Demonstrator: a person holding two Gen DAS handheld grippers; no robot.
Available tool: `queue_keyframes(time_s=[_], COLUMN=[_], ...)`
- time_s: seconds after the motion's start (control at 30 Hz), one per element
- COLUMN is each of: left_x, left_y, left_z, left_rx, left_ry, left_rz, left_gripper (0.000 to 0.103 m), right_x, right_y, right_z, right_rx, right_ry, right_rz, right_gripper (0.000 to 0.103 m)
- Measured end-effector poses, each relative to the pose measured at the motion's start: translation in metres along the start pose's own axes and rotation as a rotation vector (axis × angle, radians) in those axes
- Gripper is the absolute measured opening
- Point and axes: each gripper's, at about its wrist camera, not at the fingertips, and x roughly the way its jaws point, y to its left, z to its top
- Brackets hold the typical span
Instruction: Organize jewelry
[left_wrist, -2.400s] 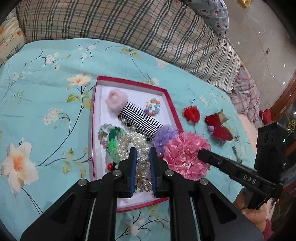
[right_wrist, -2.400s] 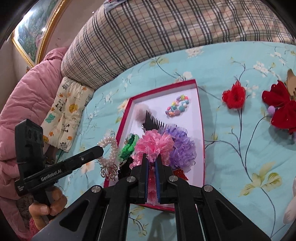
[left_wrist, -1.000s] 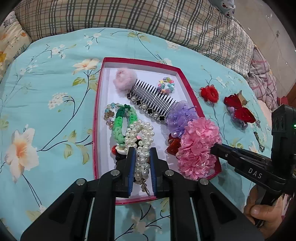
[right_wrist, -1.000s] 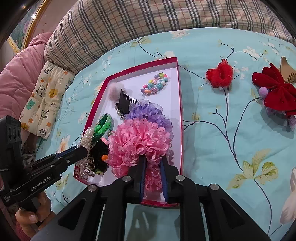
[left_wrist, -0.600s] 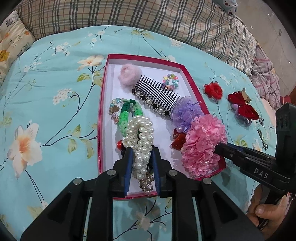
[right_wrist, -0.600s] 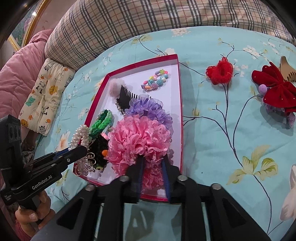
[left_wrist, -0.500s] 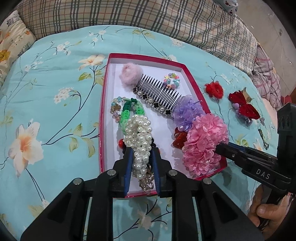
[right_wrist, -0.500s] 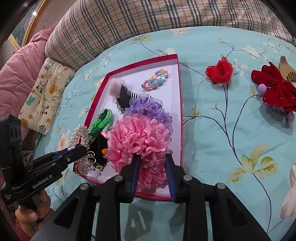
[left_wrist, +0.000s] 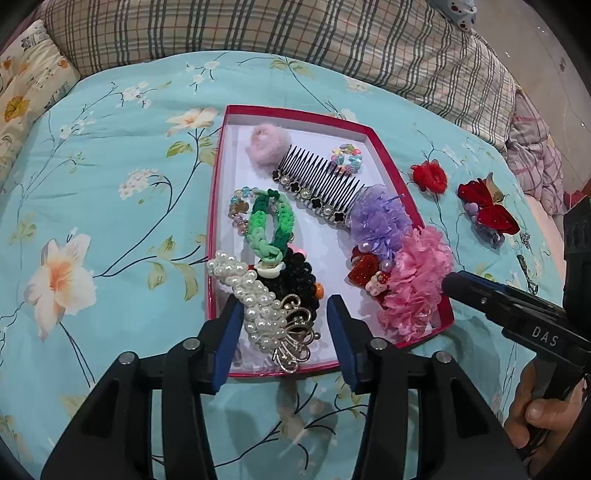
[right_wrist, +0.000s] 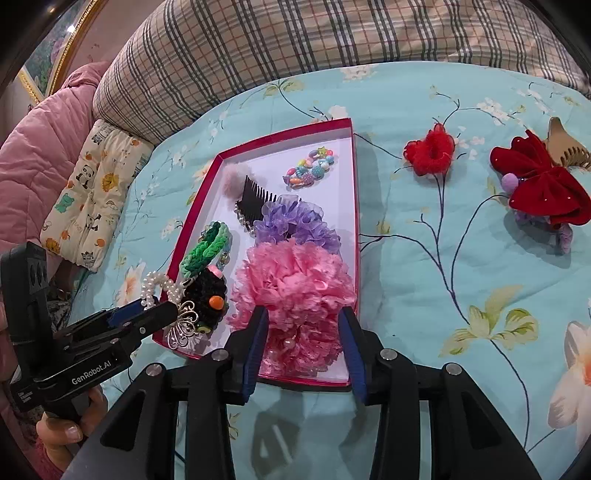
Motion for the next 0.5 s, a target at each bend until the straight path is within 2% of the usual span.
queue_keyframes(time_s=[0.2, 0.27, 0.37, 0.5], left_x=[-0.004, -0.006, -0.011, -0.018], left_y=[0.003, 0.005, 0.008, 0.012], left_z=[-0.001, -0.003, -0.006, -0.011], left_rx=[-0.015, -0.035, -0.050, -0.073], left_ry=[0.000, -0.004, -0.009, -0.015], left_rz=[0.011, 0.014, 0.026, 0.033], left_gripper=[0.061, 0.076, 0.084, 0.084], right_x=[-0.006, -0.008, -0.012, -0.020], right_y=[-0.001, -0.002, -0.003, -0.004], right_z=[-0.001, -0.003, -0.006, -0.010], right_rx=[0.004, 0.008, 0.006, -0.003], right_ry=[-0.008, -0.008, -0.011, -0.018], right_rz=[0.002, 0.005, 0.005, 0.009], right_gripper=[0.047, 0.051, 0.054, 0.061])
